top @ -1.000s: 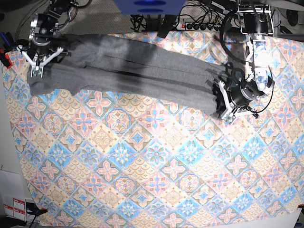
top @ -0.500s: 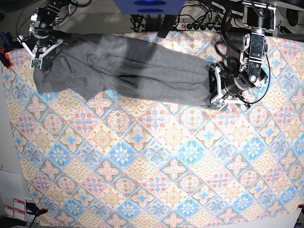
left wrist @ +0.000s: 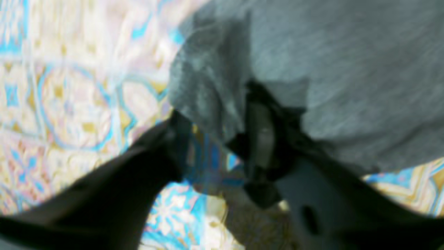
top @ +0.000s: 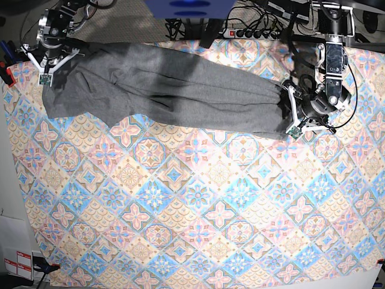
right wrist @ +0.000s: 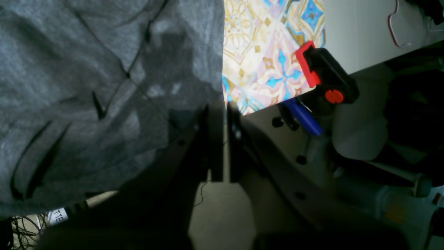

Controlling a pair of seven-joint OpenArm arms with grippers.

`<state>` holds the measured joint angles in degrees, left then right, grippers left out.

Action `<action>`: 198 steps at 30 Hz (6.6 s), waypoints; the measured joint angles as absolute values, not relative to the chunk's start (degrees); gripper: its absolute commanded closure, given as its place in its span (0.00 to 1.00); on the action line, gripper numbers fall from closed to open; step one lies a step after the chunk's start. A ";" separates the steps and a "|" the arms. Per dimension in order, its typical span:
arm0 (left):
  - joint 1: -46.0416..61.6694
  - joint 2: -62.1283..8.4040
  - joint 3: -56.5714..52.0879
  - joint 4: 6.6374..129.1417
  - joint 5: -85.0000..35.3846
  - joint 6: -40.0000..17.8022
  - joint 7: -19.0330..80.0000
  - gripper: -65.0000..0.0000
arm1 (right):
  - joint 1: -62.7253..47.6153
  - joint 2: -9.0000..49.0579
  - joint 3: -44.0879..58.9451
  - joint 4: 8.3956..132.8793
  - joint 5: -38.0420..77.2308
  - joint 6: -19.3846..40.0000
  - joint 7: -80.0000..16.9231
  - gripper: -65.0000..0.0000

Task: Fold the T-shirt properly
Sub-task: 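Hold the strip ends and adjust the left gripper's grip on the shirt end, then carry the held shirt end with the left gripper toward the right gripper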

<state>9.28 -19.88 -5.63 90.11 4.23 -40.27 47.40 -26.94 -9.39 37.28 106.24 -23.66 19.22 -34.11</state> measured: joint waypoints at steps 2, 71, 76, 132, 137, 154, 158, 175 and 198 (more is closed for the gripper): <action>9.41 -19.77 -5.58 90.11 4.08 -40.32 47.33 0.50 | -26.98 -9.39 37.28 106.24 -23.68 19.22 -34.13 0.96; 11.86 -15.11 -30.13 83.48 -25.56 -40.01 58.89 0.43 | -24.62 -9.41 35.64 105.19 -23.73 19.22 -33.85 0.96; 7.99 -15.97 -25.43 74.15 -26.11 -39.72 54.81 0.43 | -24.71 -9.52 35.75 105.16 -23.90 19.22 -34.35 0.96; -11.81 -17.63 -15.05 59.11 -18.48 -39.92 58.81 1.00 | -21.23 -9.37 36.21 106.94 -23.90 19.22 -34.15 0.96; -19.05 -20.47 -14.85 43.77 -18.26 -41.23 50.43 1.00 | -21.26 -9.37 36.23 106.94 -23.92 19.18 -34.44 0.96; -17.15 -14.17 1.85 81.28 -16.73 -40.03 75.48 1.00 | -18.57 -9.41 35.99 106.83 -23.73 19.22 -34.11 0.96; -17.47 -11.70 9.91 85.01 -16.71 -39.97 78.30 1.00 | -18.94 -9.47 36.01 106.72 -23.92 19.20 -34.54 0.96; -18.39 -1.83 44.27 85.56 -15.86 -40.23 80.79 1.00 | -18.74 -9.37 35.90 105.41 -23.81 19.09 -34.28 0.96; -17.89 6.24 51.46 77.56 -6.24 -40.07 79.05 0.63 | -18.09 -9.50 35.88 103.15 -23.68 19.03 -34.15 0.96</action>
<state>-17.89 6.24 51.46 77.56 -6.24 -40.07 79.05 -18.09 -9.50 35.88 103.15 -23.68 19.03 -34.15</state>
